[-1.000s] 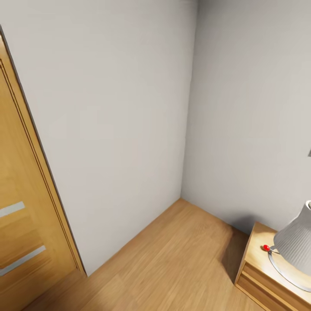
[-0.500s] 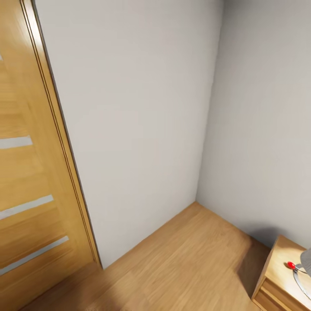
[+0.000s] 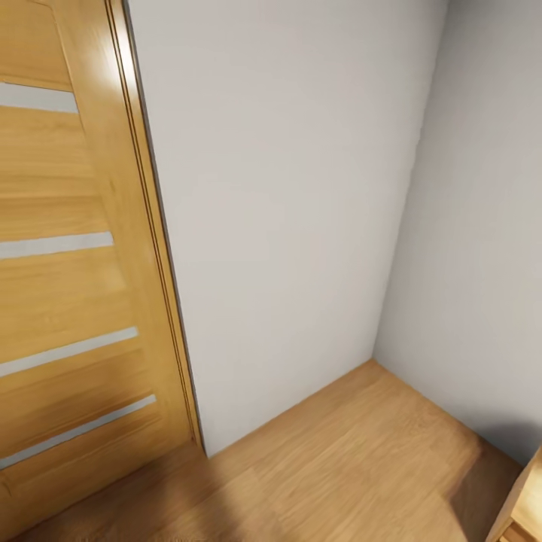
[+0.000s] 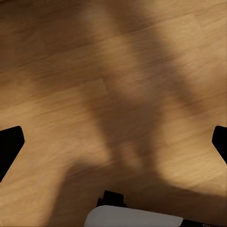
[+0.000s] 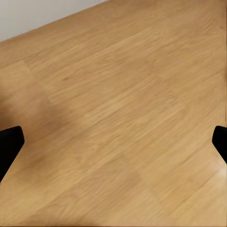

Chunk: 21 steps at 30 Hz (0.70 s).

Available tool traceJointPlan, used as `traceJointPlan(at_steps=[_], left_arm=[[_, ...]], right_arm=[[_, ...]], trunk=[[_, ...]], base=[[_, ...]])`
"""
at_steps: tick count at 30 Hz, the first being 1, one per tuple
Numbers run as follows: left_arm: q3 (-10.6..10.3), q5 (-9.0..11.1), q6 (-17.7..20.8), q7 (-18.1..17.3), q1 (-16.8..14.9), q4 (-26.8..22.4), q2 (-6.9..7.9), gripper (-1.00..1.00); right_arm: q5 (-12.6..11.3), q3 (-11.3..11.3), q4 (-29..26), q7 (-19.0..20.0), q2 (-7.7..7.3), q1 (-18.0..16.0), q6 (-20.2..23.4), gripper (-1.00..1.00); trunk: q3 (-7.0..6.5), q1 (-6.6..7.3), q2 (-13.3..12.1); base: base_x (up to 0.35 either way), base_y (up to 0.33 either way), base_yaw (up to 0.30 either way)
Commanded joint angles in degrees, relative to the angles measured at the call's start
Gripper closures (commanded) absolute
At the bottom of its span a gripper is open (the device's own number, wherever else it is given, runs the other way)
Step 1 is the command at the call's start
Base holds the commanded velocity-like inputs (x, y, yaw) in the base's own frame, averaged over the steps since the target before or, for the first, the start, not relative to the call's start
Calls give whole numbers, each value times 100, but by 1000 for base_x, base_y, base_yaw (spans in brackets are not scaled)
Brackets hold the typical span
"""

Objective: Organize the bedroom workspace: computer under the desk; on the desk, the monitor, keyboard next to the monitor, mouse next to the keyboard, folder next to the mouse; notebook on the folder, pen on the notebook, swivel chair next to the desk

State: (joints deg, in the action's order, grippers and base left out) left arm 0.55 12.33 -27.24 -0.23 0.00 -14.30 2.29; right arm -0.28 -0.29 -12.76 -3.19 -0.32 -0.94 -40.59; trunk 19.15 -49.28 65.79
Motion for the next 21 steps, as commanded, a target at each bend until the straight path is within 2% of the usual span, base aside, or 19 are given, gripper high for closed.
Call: traceJointPlan(at_steps=[1,5,9,11,12,13,17,21], left_arm=[[4,12,-29,-3,0,0,0,-100],[-1,3,-149,-3,0,17,-14,-100],[-2,-1,-532,-3,0,55,-31,-100],[-4,-2,-976,-3,0,214,-41,-100],[-9,-2,-1664,0,0,507,-61,-100],[-8,-1,-1903,8,0,605,-77,-100],[-4,5,-2398,28,0,772,-149,-100],[-3,10,-2478,31,0,802,-165,-100]], right_arm=[[0,3,8,-49,1,-3,-50,-100],[7,9,23,-203,11,-3,-150,-100],[14,13,18,-255,15,-3,-347,-100],[15,17,44,-269,20,-3,-661,-100],[12,10,55,-281,22,-3,-892,-100],[11,8,58,-283,23,-3,-955,-100],[10,3,126,-280,29,-3,-1349,-100],[10,31,369,-281,32,-3,-1573,-100]], trunk=[[6,0,4],[6,0,4],[6,0,4],[6,0,4],[6,0,4],[6,0,4],[6,0,4],[6,0,4]], base=[[0,0,293],[0,0,293],[0,0,293],[0,0,293],[0,0,293],[-23,0,293],[-157,-12,293],[-309,-92,293]])
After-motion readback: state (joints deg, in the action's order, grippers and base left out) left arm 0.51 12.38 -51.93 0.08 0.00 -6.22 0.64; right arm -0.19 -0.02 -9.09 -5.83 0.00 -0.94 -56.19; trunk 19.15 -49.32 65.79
